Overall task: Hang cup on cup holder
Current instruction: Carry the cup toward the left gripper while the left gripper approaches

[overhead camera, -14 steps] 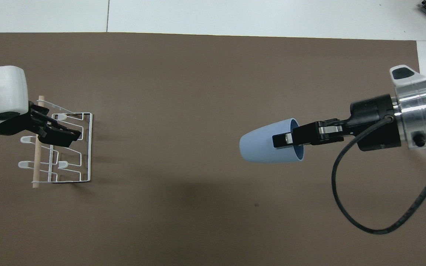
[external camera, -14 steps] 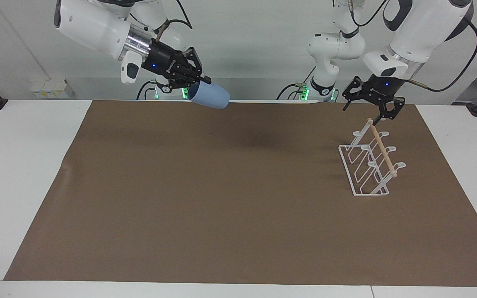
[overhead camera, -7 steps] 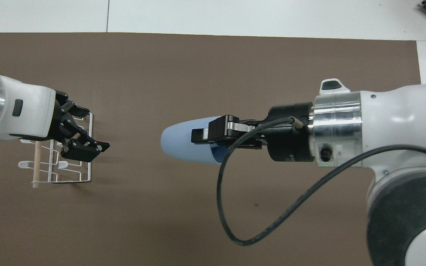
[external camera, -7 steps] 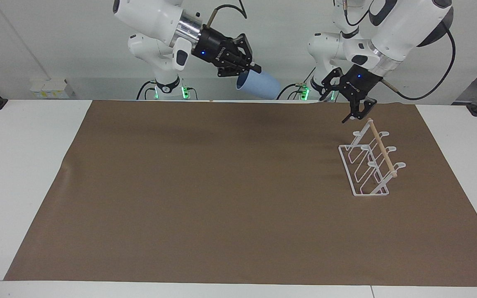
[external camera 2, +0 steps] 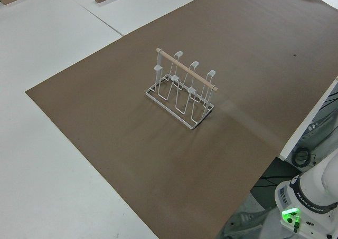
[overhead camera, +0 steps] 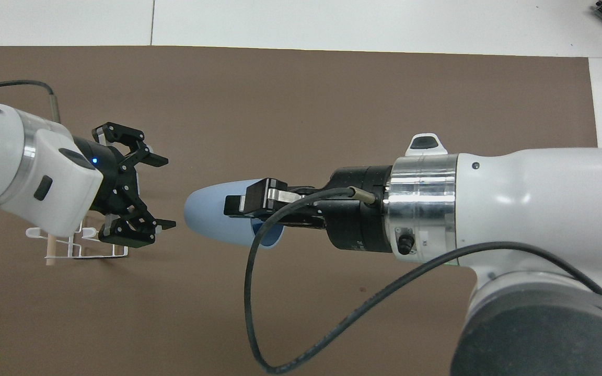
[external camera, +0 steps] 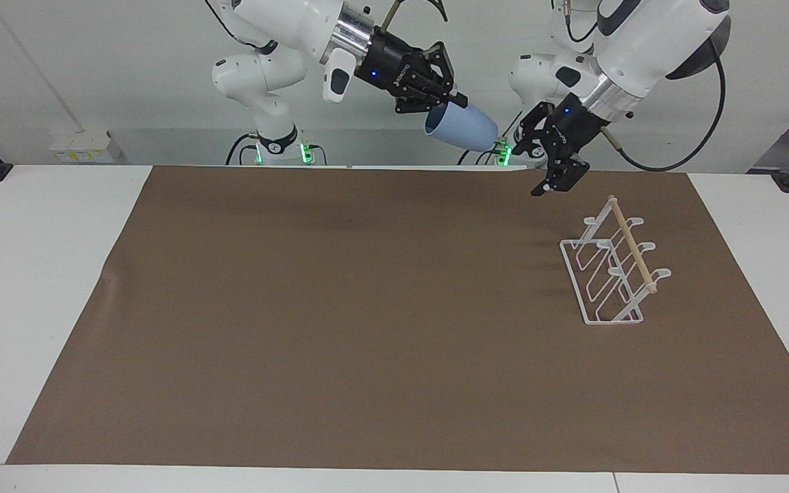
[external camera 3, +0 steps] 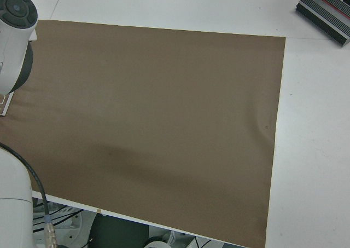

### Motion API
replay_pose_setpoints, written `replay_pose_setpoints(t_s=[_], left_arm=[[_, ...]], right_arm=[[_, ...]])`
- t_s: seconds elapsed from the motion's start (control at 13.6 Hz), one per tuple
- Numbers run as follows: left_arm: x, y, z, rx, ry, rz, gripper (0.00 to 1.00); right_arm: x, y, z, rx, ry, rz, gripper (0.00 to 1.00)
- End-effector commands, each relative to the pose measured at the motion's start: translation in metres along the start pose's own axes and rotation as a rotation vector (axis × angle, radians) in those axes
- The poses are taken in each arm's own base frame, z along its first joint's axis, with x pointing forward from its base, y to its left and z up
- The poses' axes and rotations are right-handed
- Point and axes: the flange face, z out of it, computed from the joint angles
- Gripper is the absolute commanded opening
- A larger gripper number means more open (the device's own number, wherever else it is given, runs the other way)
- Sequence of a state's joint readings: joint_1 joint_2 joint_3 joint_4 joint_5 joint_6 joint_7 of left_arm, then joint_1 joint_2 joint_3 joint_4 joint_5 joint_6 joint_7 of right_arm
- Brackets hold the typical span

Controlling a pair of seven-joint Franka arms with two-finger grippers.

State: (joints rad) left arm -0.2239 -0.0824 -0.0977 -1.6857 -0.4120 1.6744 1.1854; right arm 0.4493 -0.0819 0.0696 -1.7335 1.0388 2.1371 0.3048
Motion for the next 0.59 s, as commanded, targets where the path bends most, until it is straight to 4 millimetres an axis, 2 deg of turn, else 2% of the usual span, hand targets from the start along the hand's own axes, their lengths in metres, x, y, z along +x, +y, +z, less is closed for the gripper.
replay_pose_setpoints(t_s=[0.0, 0.15, 0.37, 0.51], left_arm=[[0.018, 0.019, -0.006, 0.005, 0.017, 0.129, 1.00], [0.034, 0.036, -0.010, 0.010, 0.022, 0.195, 1.00], [0.039, 0.050, -0.026, 0.026, 0.056, 0.206, 1.00], [0.040, 0.053, -0.029, 0.031, 0.069, 0.207, 1.00]], right_arm=[[-0.007, 0.003, 0.001, 0.023, 0.011, 0.034, 0.00], [-0.007, 0.003, 0.001, 0.023, 0.011, 0.035, 0.00], [-0.007, 0.003, 0.001, 0.023, 0.011, 0.033, 0.00], [-0.007, 0.003, 0.001, 0.022, 0.012, 0.032, 0.00]])
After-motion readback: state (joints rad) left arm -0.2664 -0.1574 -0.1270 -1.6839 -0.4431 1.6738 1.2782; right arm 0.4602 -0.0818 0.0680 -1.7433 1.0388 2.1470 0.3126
